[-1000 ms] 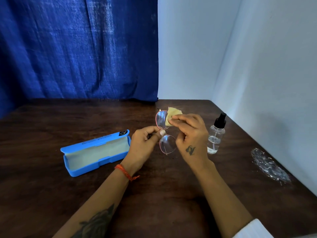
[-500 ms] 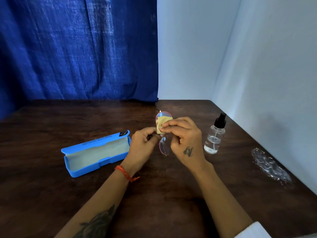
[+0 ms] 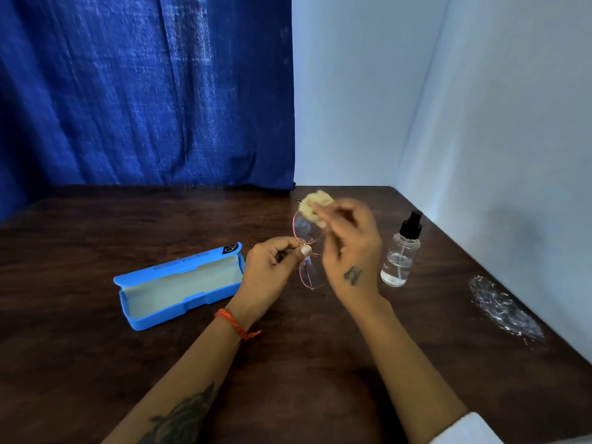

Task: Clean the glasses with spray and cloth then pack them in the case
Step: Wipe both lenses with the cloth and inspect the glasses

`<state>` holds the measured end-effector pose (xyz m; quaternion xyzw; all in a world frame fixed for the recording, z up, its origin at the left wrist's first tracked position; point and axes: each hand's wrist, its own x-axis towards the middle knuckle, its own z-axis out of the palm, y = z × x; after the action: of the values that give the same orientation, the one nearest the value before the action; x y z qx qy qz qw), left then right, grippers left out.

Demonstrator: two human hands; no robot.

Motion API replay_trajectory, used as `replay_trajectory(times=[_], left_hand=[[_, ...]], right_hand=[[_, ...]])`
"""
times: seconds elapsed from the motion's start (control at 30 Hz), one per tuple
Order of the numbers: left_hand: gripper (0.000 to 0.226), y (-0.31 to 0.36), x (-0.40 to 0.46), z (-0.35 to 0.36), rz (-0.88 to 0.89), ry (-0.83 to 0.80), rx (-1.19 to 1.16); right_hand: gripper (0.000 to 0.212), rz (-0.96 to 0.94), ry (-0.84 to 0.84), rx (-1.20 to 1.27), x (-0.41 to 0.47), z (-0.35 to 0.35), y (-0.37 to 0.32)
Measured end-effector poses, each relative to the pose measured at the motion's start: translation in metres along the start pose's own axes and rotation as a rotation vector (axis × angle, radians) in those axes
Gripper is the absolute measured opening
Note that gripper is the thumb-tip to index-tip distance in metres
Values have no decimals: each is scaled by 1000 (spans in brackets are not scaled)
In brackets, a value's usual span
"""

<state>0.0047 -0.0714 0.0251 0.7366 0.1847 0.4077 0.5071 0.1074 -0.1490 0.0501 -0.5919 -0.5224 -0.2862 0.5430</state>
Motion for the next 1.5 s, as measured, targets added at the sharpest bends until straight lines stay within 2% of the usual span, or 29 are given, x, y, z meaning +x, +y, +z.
replay_trajectory(times=[0.1,0.2,0.33,0.43,0.5,0.67,0.73,0.8,0.97,1.03,1.13,1.23,1.33,1.4,1.5], left_hand=[[9,-1,0,0,28,16,44],[12,-1,1,-2,41,39,26],[15,-1,1,-3,42,10,64],[18,1,2,-4,39,27,44],[19,2,2,-4,42,19,56],[18,1,2,-6,61,-10,86],[18,0,1,-7,65,-3,94],[20,0,1,-6,69,11,96],[19,2,2,-5,58,27,75],[15,2,2,-5,64,52,67],[8,1,3,-6,63,77,47],[9,2,3,-7,48,75,26],[9,4,3,-5,30,83,-1],[12,4,3,-5,43,77,-12],[17,3,2,-7,69,70,-16]], right_hand=[[35,-174,-175,-109,-4,6,-3],[34,-166,-193,-61,-9,6,3],[28,-64,-103,21,-5,0,11],[33,115,35,86,6,-4,18],[35,212,31,172,18,-6,17],[34,191,-363,285,42,-6,6],[35,306,-444,364,46,-10,9],[38,459,-451,490,45,-14,12],[37,817,-275,817,19,-12,14],[36,847,-235,806,8,-11,11],[38,748,-263,658,-1,-13,8],[45,564,-267,466,-4,-22,9],[36,219,-157,185,-3,-28,8],[30,10,-242,74,-7,-25,6],[27,-66,-440,14,-9,-20,7]])
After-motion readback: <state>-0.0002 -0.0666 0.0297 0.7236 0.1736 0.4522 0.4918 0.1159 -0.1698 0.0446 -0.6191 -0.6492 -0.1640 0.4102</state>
